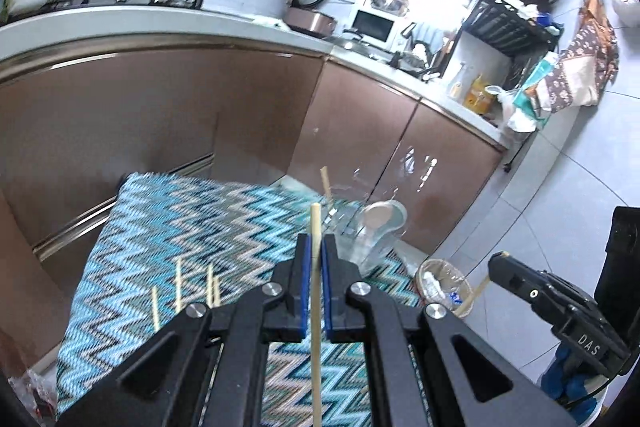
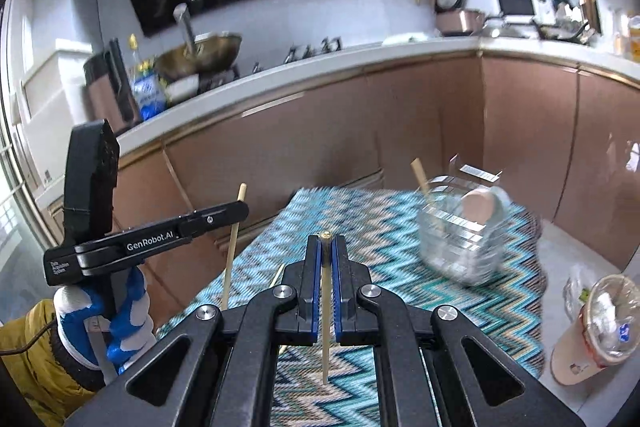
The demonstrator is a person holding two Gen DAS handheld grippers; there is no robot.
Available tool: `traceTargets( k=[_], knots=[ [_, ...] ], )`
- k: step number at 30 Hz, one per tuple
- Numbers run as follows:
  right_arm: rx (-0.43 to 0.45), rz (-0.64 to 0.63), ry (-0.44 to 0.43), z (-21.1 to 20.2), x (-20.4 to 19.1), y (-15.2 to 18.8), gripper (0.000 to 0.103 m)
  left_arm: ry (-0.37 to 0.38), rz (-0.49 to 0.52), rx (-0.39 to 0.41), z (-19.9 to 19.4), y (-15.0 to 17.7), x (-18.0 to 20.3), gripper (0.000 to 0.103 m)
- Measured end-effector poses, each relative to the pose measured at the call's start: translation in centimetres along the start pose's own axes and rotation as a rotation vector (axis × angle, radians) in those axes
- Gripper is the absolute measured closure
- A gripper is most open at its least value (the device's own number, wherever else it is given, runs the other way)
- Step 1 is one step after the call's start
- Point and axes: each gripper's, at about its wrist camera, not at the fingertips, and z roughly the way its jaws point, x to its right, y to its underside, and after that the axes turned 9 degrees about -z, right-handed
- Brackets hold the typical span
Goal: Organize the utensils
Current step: 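Carry both chopsticks upright and lower them into the wire holder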
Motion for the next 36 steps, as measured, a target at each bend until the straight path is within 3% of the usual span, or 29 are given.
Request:
traceTargets(
  k=[9,19,29,36],
  knots=[
    [0.150,0.034,0.066,-1.8,5.4,-3.3,0.098,0.074,0.028,0.100,4.2,-5.2,5.8,0.098],
    [0.251,-0.025,0.172,1.1,9.3,-7.2,0.098,0.018,-0.003,0.318,11.4,-10.6,9.4,0.098],
    [0.220,-0.031,0.192,6.5,12.8,-6.9,0.098,-0.070,-0.022,0.347,19.9,-9.2,8.5,0.098],
    [0.149,-0.052,0.205,9.8,13.5,-5.1,0.098,-0.112,-0.022,0.349,22.7,-7.5,6.9,0.098]
  ],
)
